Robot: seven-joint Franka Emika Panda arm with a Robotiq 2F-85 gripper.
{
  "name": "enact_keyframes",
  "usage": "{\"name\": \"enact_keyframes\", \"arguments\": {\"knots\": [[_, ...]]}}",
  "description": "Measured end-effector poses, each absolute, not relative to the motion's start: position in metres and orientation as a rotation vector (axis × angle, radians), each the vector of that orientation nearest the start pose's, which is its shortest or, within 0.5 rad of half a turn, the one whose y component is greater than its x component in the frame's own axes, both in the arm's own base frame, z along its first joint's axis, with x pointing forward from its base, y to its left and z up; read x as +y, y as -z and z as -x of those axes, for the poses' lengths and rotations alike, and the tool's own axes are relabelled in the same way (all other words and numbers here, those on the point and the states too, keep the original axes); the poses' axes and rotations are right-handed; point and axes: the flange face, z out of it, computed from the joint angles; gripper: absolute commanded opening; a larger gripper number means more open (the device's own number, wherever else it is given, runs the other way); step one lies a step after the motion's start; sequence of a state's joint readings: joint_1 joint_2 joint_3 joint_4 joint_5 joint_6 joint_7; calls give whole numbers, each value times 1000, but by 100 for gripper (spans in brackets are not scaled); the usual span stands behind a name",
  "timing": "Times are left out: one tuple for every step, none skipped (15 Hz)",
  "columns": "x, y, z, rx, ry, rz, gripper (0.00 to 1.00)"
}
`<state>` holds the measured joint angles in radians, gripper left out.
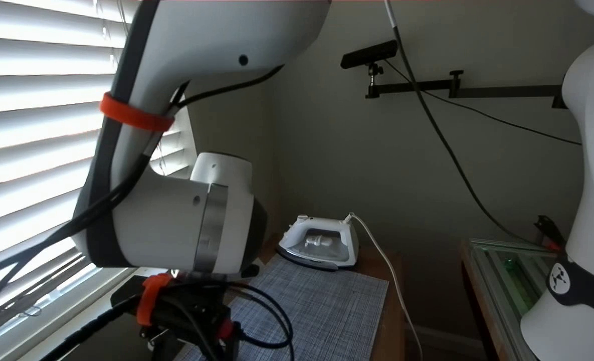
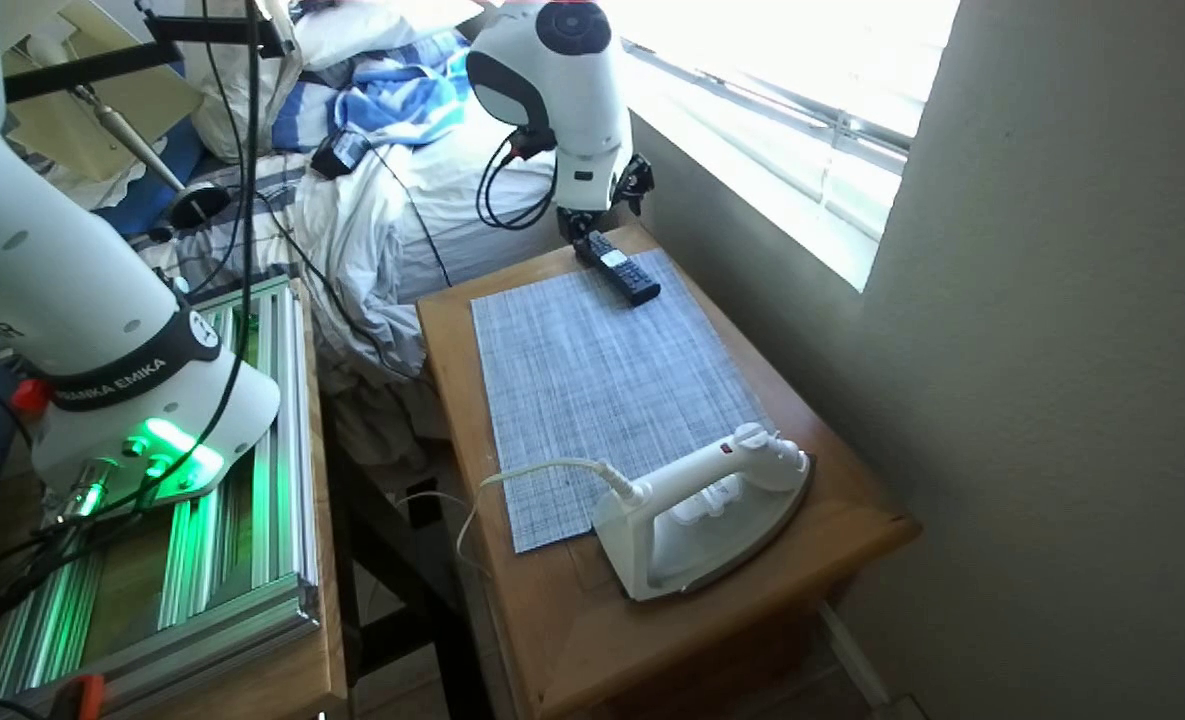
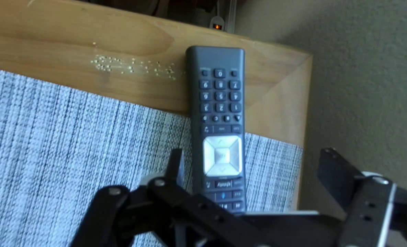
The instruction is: Move the remote control backwards.
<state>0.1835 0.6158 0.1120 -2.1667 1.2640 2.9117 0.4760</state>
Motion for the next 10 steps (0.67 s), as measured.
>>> {"name": "enact_keyframes", "arguments": {"knots": [[91, -109, -509, 1817, -92, 2068, 100], [81, -117, -500, 1833, -68, 2073, 100], [71, -124, -489, 1843, -47, 2086, 100], [63, -130, -477, 1842, -24, 2110, 100], [54, -136, -462, 1829, -1, 2145, 100], [46, -143, -447, 1808, 14, 2182, 100], [39, -150, -430, 1784, 29, 2222, 100], [32, -157, -414, 1756, 50, 2263, 100], [26, -165, -399, 1724, 72, 2300, 100], [22, -174, -386, 1682, 92, 2334, 100]]}}
